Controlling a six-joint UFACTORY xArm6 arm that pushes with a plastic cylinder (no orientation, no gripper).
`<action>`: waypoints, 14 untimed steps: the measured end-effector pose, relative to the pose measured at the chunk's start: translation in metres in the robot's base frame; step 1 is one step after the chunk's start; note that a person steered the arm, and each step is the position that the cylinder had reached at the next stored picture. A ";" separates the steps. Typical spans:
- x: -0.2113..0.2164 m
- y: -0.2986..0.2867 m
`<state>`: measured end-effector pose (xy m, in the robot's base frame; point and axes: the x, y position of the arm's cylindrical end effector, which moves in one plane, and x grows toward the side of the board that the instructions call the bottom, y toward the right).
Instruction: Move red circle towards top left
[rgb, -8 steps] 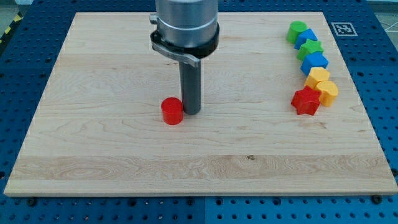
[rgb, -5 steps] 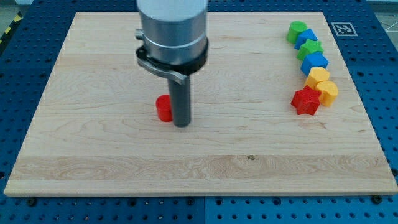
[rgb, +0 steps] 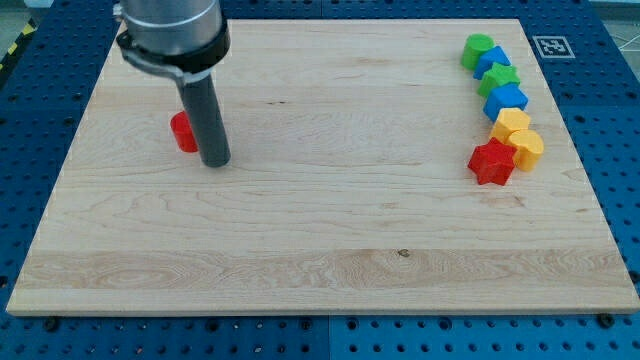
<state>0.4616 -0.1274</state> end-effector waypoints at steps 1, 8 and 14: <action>-0.003 -0.025; -0.137 -0.068; -0.179 -0.024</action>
<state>0.2826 -0.1512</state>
